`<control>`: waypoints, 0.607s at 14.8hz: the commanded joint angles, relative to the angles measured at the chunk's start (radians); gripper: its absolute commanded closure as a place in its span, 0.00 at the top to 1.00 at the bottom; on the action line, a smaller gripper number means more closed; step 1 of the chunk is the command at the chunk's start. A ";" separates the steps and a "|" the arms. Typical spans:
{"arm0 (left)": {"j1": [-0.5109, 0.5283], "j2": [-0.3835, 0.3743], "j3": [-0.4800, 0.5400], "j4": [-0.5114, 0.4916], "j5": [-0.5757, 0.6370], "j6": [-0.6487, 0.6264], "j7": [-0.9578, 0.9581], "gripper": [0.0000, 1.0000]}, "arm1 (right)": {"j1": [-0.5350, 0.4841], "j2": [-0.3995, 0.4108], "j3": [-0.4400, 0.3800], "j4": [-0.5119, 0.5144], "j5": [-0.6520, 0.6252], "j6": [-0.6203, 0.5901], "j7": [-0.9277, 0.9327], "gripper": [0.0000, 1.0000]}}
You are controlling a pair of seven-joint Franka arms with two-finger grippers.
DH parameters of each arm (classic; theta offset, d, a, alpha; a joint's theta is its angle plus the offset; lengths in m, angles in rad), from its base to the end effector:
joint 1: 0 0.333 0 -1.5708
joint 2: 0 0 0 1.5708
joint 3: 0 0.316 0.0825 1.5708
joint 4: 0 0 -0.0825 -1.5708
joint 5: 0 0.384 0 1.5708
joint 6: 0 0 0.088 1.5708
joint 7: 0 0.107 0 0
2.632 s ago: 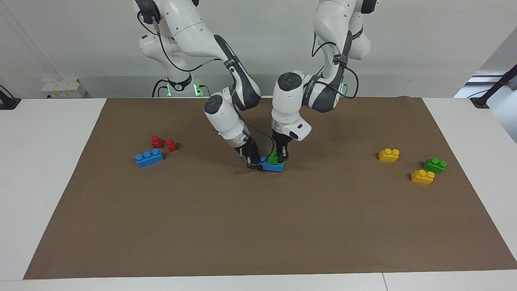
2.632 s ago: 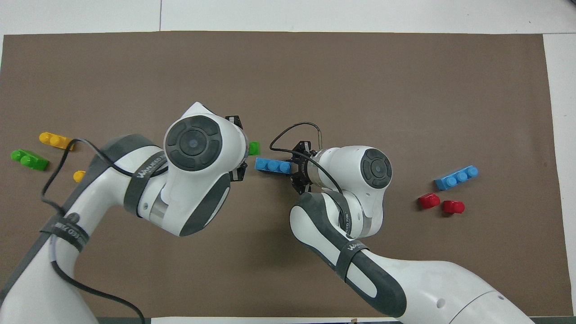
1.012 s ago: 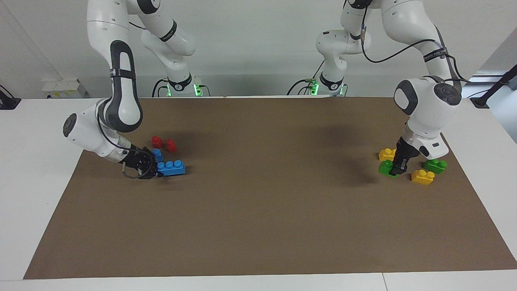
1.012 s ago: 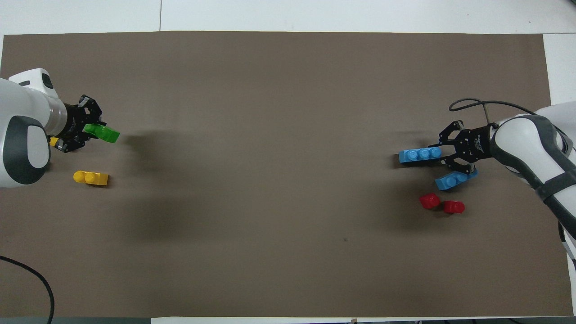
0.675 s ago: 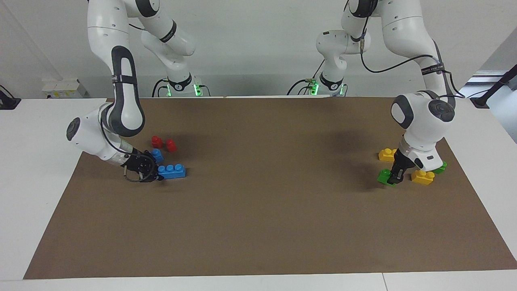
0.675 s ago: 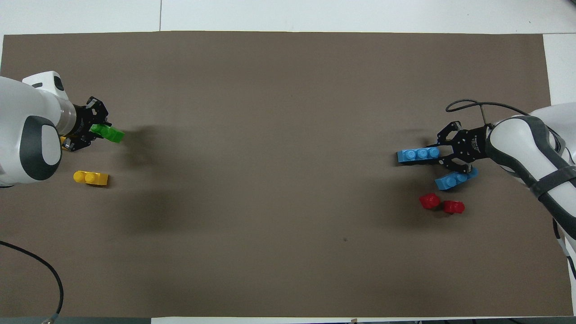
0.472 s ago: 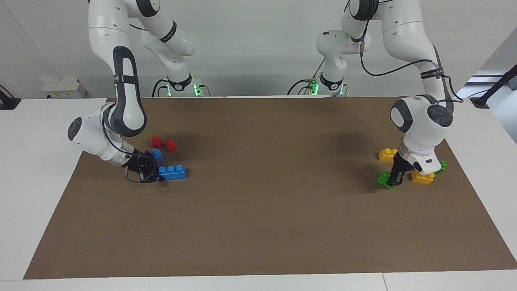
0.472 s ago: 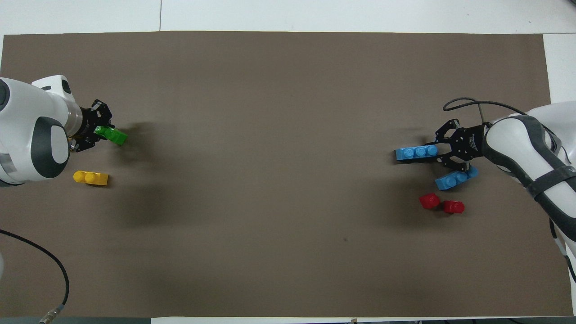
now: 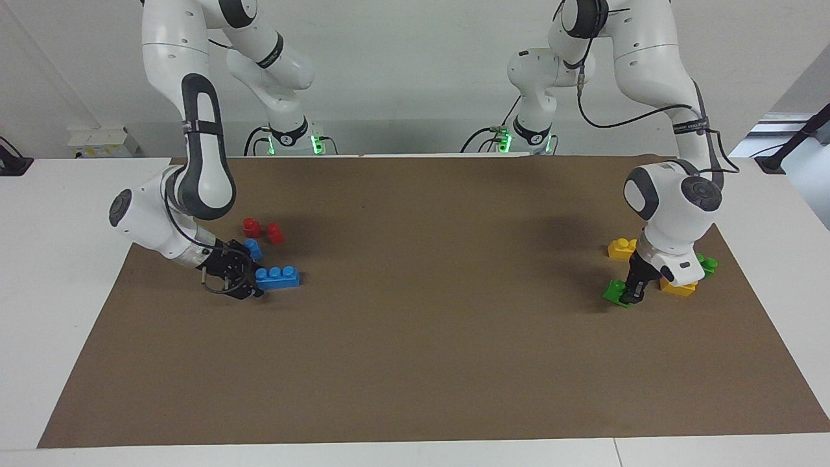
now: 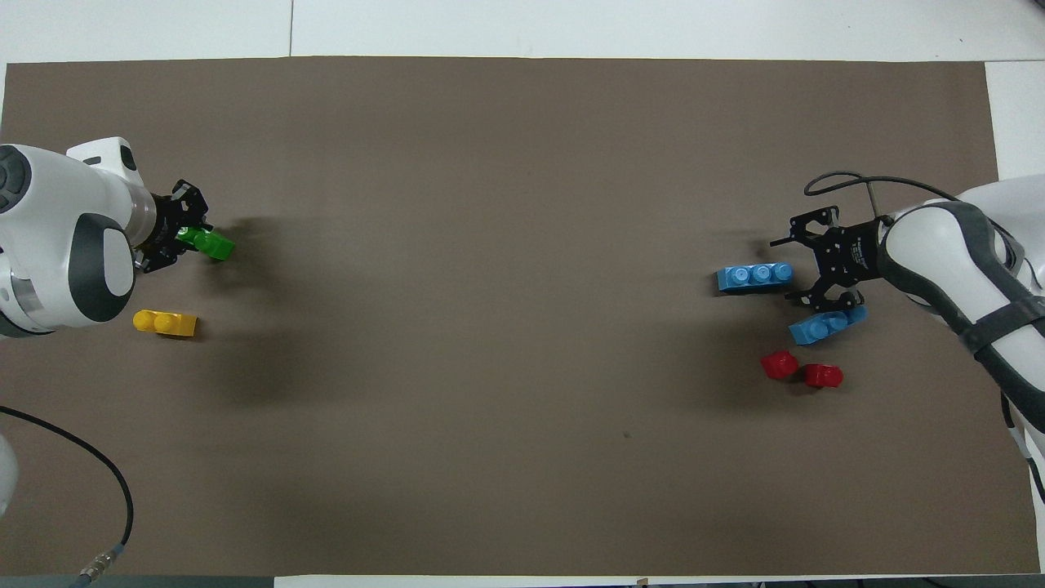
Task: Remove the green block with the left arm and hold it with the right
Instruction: 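Open the left gripper while the right gripper opens and lifts off the blue brick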
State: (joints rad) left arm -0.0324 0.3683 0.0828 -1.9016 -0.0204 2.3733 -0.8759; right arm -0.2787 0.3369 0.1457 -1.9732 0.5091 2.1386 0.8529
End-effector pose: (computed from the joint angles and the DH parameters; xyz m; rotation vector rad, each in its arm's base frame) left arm 0.6357 0.0288 0.3175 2.7766 1.3984 0.1584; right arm 0.5912 -0.0609 0.2928 -2.1800 1.6672 0.4449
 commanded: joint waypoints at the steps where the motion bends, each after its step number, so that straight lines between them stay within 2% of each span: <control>1: 0.003 0.015 -0.006 0.018 -0.006 0.018 0.051 1.00 | 0.003 -0.053 0.003 0.037 -0.043 -0.066 0.009 1.00; 5: -0.004 -0.020 -0.012 0.030 -0.006 -0.002 0.072 1.00 | 0.049 -0.148 0.005 0.045 -0.234 -0.123 -0.050 1.00; 9: -0.021 -0.104 -0.012 0.035 -0.004 -0.100 0.145 1.00 | 0.047 -0.249 0.005 0.121 -0.286 -0.325 -0.293 1.00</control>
State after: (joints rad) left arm -0.0411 0.3293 0.0638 -1.8603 -0.0204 2.3478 -0.7961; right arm -0.2194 0.1440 0.1490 -1.8836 0.2680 1.9022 0.6696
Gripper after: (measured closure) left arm 0.000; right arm 0.000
